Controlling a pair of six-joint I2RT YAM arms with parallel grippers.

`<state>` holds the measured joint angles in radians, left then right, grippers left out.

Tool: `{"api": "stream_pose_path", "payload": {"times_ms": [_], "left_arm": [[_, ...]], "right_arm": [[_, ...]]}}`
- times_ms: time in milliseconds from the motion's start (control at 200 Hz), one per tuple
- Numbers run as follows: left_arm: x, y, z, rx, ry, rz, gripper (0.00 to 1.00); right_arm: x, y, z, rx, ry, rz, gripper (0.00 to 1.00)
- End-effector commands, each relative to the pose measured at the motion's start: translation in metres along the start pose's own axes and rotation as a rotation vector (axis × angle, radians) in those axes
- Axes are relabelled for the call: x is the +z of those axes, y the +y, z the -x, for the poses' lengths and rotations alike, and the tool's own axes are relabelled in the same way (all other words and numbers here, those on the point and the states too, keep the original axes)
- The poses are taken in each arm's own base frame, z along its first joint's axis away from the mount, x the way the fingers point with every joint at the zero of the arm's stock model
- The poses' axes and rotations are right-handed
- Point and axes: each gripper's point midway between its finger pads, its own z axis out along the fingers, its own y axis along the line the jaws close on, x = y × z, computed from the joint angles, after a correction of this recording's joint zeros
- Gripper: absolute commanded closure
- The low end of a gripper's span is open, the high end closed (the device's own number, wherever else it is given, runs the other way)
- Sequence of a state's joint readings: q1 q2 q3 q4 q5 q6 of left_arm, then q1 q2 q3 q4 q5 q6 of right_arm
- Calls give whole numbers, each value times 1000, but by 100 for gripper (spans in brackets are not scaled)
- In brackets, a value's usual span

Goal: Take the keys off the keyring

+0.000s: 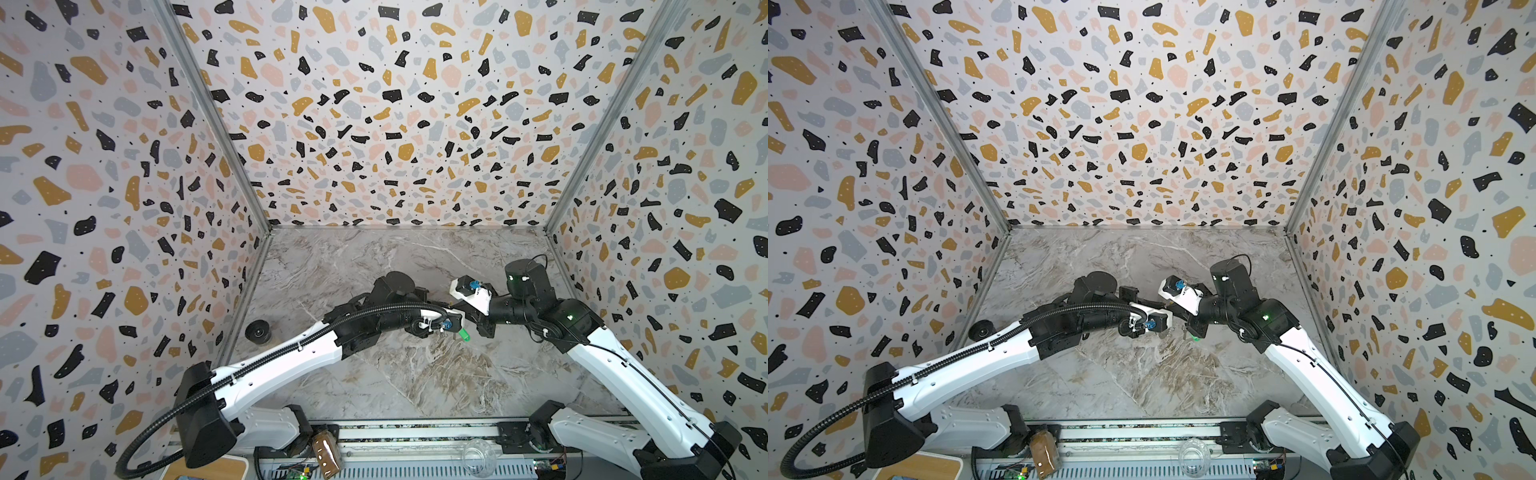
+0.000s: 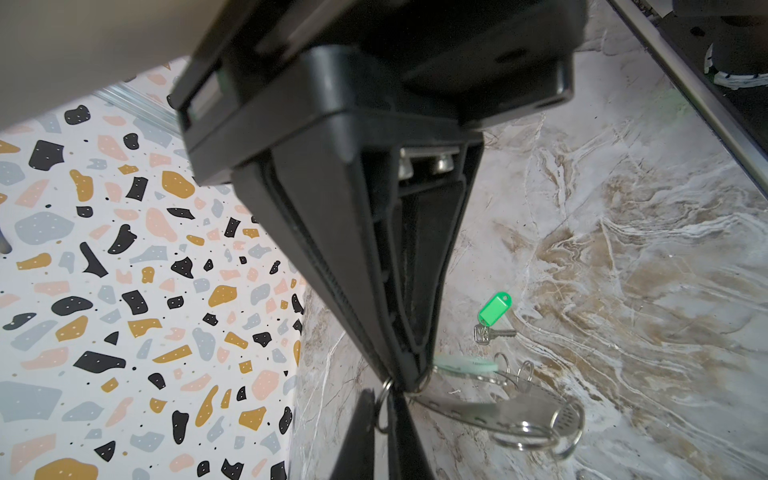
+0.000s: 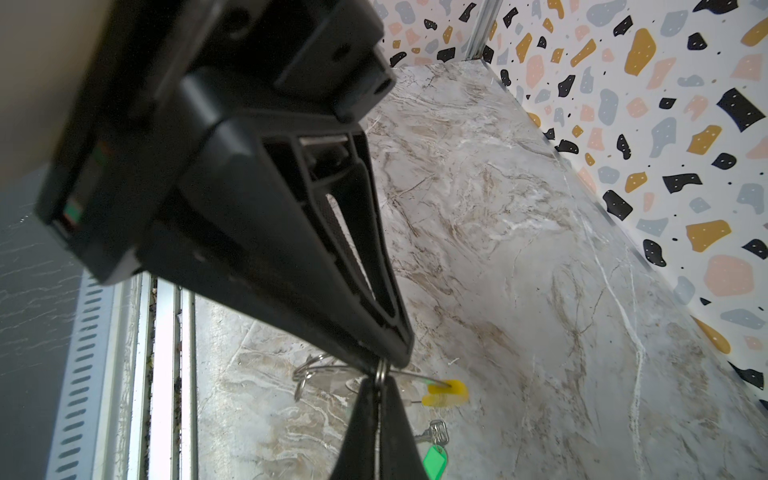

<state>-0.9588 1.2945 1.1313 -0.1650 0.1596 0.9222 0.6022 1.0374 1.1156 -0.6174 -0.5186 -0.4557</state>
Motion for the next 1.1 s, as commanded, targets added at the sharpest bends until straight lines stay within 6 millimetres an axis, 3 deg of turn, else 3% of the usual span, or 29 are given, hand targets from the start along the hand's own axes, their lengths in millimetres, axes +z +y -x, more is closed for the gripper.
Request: {"api": "stream_pose_path", "payload": {"times_ms": [0,80,185,330,496,646,866,1091], "left_arm": [[0,10,11,-1,-28,13,95],[1,10,12,-4,-28,10,100],[1,11,13,-12,-34,8,100],[2,13,16,-48,-45,10,100],[1,17,23,-103,-78,5,100],[-1,28,29,-183,-114,27,100],[-3,38,34,-281,-151,46,100],[-5,47,36,-344,-170,91,100]], "right_arm": [[-15,7,24,-57,-77,11,100],[-15,7,24,-63,-76,9,100],[-16,4,21,-64,-65,-10,98],[-22,-3,18,-76,-45,-72,86],[-51,-23,25,-118,-82,-286,64],[-74,-24,23,-104,-157,-406,59],[-58,-18,-21,58,-126,-410,59],[-52,-17,-28,142,-196,-420,58]]}}
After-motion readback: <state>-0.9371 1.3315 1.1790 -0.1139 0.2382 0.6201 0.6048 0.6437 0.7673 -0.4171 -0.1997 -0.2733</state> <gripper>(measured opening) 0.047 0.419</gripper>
